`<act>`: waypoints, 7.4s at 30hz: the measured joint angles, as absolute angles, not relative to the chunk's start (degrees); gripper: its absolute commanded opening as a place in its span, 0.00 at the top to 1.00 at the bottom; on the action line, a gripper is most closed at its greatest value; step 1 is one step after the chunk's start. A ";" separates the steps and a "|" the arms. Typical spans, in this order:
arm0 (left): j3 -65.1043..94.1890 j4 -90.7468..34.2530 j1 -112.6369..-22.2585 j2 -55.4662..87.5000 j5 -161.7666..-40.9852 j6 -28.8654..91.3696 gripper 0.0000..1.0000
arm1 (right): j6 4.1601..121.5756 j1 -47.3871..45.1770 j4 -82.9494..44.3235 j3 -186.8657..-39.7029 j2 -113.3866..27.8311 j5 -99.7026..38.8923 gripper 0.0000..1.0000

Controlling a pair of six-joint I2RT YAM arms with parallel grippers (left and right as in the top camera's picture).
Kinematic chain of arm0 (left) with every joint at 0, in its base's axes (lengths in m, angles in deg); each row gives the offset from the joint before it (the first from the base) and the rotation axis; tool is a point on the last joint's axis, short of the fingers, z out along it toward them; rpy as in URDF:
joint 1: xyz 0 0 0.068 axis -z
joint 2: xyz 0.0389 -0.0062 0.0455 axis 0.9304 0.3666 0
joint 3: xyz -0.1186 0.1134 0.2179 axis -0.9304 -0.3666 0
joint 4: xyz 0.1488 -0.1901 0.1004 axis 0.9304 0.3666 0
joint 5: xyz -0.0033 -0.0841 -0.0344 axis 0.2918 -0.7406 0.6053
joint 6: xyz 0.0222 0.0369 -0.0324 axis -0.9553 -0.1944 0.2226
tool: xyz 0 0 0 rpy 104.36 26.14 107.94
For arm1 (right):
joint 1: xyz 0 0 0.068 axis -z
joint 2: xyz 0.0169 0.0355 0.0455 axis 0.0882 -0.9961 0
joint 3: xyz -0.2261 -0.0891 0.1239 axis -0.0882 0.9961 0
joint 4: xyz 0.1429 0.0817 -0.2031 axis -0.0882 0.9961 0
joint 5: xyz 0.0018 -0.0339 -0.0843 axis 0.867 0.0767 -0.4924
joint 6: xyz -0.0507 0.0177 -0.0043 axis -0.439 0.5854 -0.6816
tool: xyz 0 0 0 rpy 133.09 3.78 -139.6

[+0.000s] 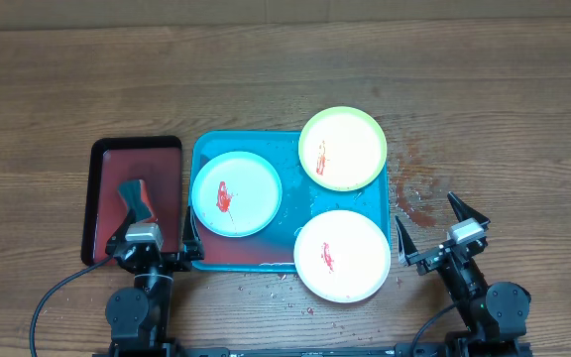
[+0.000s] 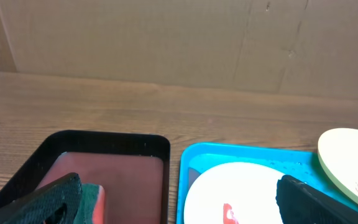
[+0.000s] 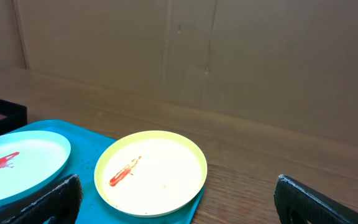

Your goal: Clean dirty plates on tray and stack at the side

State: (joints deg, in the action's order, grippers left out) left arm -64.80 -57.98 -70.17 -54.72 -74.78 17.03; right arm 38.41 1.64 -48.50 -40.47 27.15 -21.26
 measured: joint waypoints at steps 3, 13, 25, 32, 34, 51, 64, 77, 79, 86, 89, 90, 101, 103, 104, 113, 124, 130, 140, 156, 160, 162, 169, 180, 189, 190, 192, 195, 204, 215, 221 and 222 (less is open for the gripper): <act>-64.80 -57.98 -70.17 -54.72 -74.78 17.03 0.00 | 38.43 1.64 -48.50 -40.47 27.15 -21.30 0.00; -64.80 -57.98 -70.17 -54.72 -74.78 17.03 0.00 | 38.41 1.66 -48.48 -40.47 27.15 -21.30 0.00; -64.82 -59.32 -70.17 -54.72 -75.32 17.10 0.00 | 41.54 1.64 -48.48 -40.47 27.15 -21.32 0.00; -62.07 -55.36 -70.17 -54.50 -77.40 17.10 0.00 | 46.10 1.64 -48.44 -40.56 27.13 -19.33 0.00; -58.42 -52.02 -70.17 -53.56 -77.55 17.12 0.00 | 47.00 1.64 -47.91 -41.54 26.78 -18.74 0.00; -2.00 -13.09 -70.17 -15.07 -79.65 17.23 0.00 | 49.25 1.64 -13.49 -90.50 -6.00 -15.95 0.00; 36.46 12.64 -70.17 18.24 -82.62 14.24 0.00 | 50.78 1.64 0.17 -115.17 -34.44 -6.75 0.13; 36.73 16.53 -74.72 26.91 -84.39 16.23 0.01 | 65.84 -17.12 -6.87 -115.15 -55.31 -17.32 0.41; 36.77 17.90 -76.33 28.01 -83.43 16.55 0.00 | 68.81 -21.03 -8.33 -115.15 -58.98 -21.06 0.44; 36.84 21.12 -78.37 34.30 -76.70 20.53 0.00 | 75.26 -29.42 -12.74 -115.17 -70.22 -30.55 0.50; 36.84 21.14 -78.37 37.01 -75.15 21.91 0.02 | 76.38 -31.39 -15.00 -115.17 -75.22 -32.51 0.53; 36.84 21.12 -78.37 37.78 -74.78 22.15 0.02 | 76.38 -31.61 -15.17 -115.17 -75.92 -32.78 0.54; 36.84 20.07 -80.68 42.17 -73.44 23.50 0.09 | 76.90 -35.74 -20.83 -115.20 -86.26 -34.37 0.80; 36.84 19.87 -81.49 42.17 -73.22 23.61 0.13 | 76.83 -36.22 -21.25 -115.20 -87.70 -34.48 0.82; 36.84 19.67 -81.86 42.17 -73.16 23.63 0.15 | 76.88 -36.35 -21.42 -115.20 -88.23 -34.66 0.84; 36.84 20.13 -83.26 44.38 -72.22 23.44 0.52 | 77.84 -36.59 -22.51 -115.83 -88.86 -35.90 0.96; 25.84 15.04 -83.26 48.79 -69.22 23.37 0.56 | 77.93 -36.57 -22.51 -115.87 -88.86 -35.95 0.96; 14.32 0.96 -83.28 48.88 -68.96 22.15 0.56 | 77.88 -36.59 -22.47 -115.90 -88.89 -35.92 0.96; 2.37 -14.18 -83.28 49.29 -70.01 19.81 0.57 | 77.88 -36.59 -22.38 -115.92 -88.89 -35.97 0.96; -0.19 -14.47 -83.39 49.29 -67.96 21.12 0.96 | 77.88 -36.59 -22.25 -115.92 -88.89 -36.08 0.96; 3.70 -8.39 -83.33 49.49 -70.54 21.69 0.96 | 77.91 -36.59 -22.12 -115.92 -88.89 -35.95 0.96; 7.94 -5.24 -83.02 49.56 -72.92 21.27 0.96 | 77.91 -36.59 -22.12 -115.92 -88.89 -35.68 0.96; 20.38 0.83 -76.22 49.53 -80.63 16.12 0.96 | 77.86 -35.67 -21.33 -115.96 -88.89 -32.84 0.96; 10.65 -7.52 -60.86 49.56 -82.03 16.33 0.96 | 77.88 -33.97 -19.65 -115.96 -88.89 -28.82 0.96; -0.19 -16.13 -58.80 49.53 -74.12 24.53 0.96 | 77.88 -33.92 -19.59 -115.96 -88.89 -28.36 0.96; -0.41 -16.50 -58.65 49.49 -73.95 24.79 0.96 | 77.86 -33.92 -19.61 -115.96 -88.89 -28.36 0.96; -0.76 -16.94 -57.91 49.49 -73.73 24.92 0.96 | 77.86 -33.92 -19.56 -115.96 -88.89 -28.36 0.96; -0.89 -17.18 -56.64 49.49 -75.80 23.31 0.96 | 77.86 -33.90 -19.46 -115.96 -88.89 -28.41 0.96; -2.16 -24.43 -50.45 49.49 -88.70 19.44 0.96 | 77.64 -33.46 -19.13 -115.96 -88.89 -28.34 0.96; -1.46 -21.72 -50.41 49.36 -70.82 38.24 0.96 | 77.88 -33.79 -20.11 -116.03 -89.26 -27.44 0.96; -1.15 -14.95 -50.63 49.36 -70.23 34.63 0.96 | 77.56 -33.88 -19.80 -116.03 -89.28 -26.61 0.96; -1.13 -13.99 -50.89 49.36 -72.44 31.74 0.96 | 77.42 -33.88 -19.70 -116.01 -89.28 -26.59 0.96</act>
